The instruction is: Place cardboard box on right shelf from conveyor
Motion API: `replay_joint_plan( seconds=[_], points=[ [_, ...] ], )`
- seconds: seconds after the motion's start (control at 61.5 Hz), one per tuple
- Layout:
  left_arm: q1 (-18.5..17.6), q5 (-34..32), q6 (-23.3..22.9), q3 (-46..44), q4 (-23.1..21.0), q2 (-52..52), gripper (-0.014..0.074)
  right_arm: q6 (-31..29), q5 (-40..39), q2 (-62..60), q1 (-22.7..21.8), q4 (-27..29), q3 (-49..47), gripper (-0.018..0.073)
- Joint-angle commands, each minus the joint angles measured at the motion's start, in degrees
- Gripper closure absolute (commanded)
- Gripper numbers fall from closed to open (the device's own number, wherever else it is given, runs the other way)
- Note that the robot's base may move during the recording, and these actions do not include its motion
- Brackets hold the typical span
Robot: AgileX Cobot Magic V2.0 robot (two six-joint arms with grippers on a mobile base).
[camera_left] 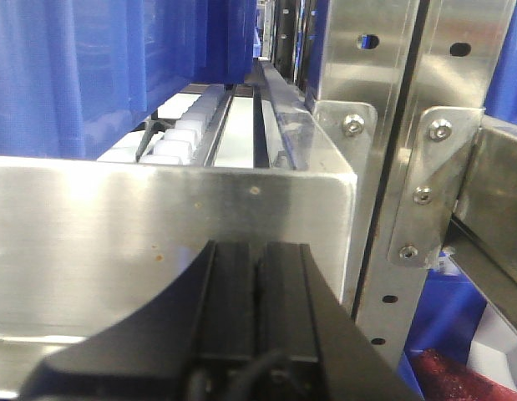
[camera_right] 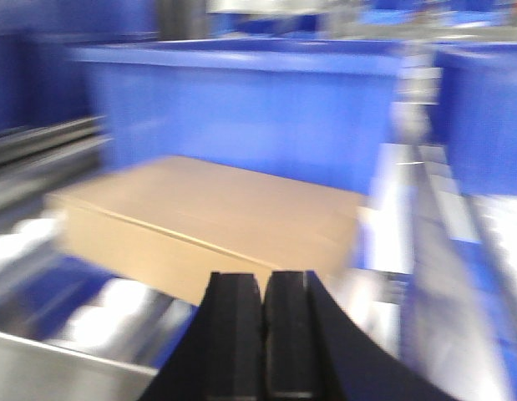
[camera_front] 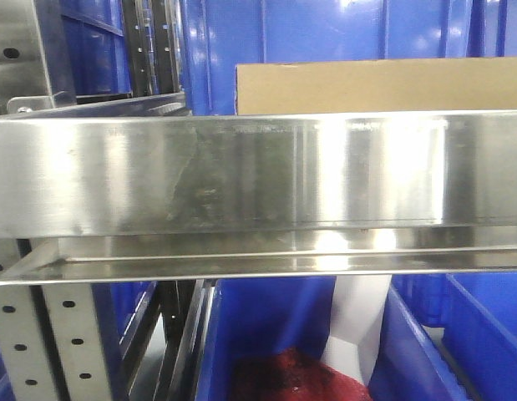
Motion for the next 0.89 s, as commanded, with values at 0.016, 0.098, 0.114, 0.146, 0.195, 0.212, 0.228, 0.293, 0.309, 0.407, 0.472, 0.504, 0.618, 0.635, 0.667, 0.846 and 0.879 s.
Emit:
replay_joint_plan(
  seconds=[0.016,0.098,0.114,0.146,0.195,0.212,0.228,0.293,0.309,0.407,0.472,0.504,0.618,0.635,0.667,0.846,0.879],
  points=[
    [-0.3,-4.9,0.0,0.5,-0.3,-0.7,0.0712,0.2,-7.4,-4.6,-5.4,-0.8,3.0,0.0503],
    [-0.3,-4.9,0.0,0.5,-0.3,-0.7,0.0713,0.2,-10.0,-8.7,-9.2,-0.7,7.1,0.0503],
    [-0.3,-4.9,0.0,0.5,-0.3,-0.7,0.0712,0.2,-10.7,-9.3,-9.7,-0.7,8.2,0.0503],
    [-0.3,-4.9,0.0,0.5,-0.3,-0.7,0.0713,0.2,-11.7,-10.8,-11.0,-0.7,9.6,0.0503],
    [-0.3,-4.9,0.0,0.5,-0.3,-0.7,0.0713,0.2,-13.5,-12.9,-12.7,-0.7,12.4,0.0503],
    [-0.3,-4.9,0.0,0.5,-0.3,-0.7,0.0713,0.2,-14.0,-13.4,-13.1,-0.7,13.1,0.0503],
    [-0.3,-4.9,0.0,0.5,-0.3,-0.7,0.0712,0.2,-14.4,-13.8,-13.5,-0.7,13.8,0.0503],
    [-0.3,-4.9,0.0,0.5,-0.3,-0.7,0.0713,0.2,-16.4,-15.8,-14.7,-0.5,17.0,0.0503],
    [-0.3,-4.9,0.0,0.5,-0.3,-0.7,0.0712,0.2,-17.0,-16.3,-14.8,-0.2,18.0,0.0503],
    [-0.3,-4.9,0.0,0.5,-0.3,-0.7,0.0713,0.2,-20.0,-19.1,-15.0,0.9,22.5,0.0503],
    [-0.3,-4.9,0.0,0.5,-0.3,-0.7,0.0713,0.2,-18.2,-18.8,-15.0,1.7,22.8,0.0503],
    [-0.3,-4.9,0.0,0.5,-0.3,-0.7,0.0713,0.1,-17.7,-18.9,-15.0,1.8,22.8,0.0503],
    [-0.3,-4.9,0.0,0.5,-0.3,-0.7,0.0713,0.1,-17.2,-18.9,-15.0,1.8,22.8,0.0503],
    [-0.3,-4.9,0.0,0.5,-0.3,-0.7,0.0712,0.1,-17.2,-18.9,-15.0,1.8,22.8,0.0503],
    [-0.3,-4.9,0.0,0.5,-0.3,-0.7,0.0712,0.1,-17.2,-18.9,-15.0,1.8,22.8,0.0503],
    [-0.3,-4.9,0.0,0.5,-0.3,-0.7,0.0712,0.1,-17.2,-18.9,-15.0,1.9,22.8,0.0503],
    [-0.3,-4.9,0.0,0.5,-0.3,-0.7,0.0713,0.1,-17.2,-18.9,-15.0,1.9,22.8,0.0503]
  ],
)
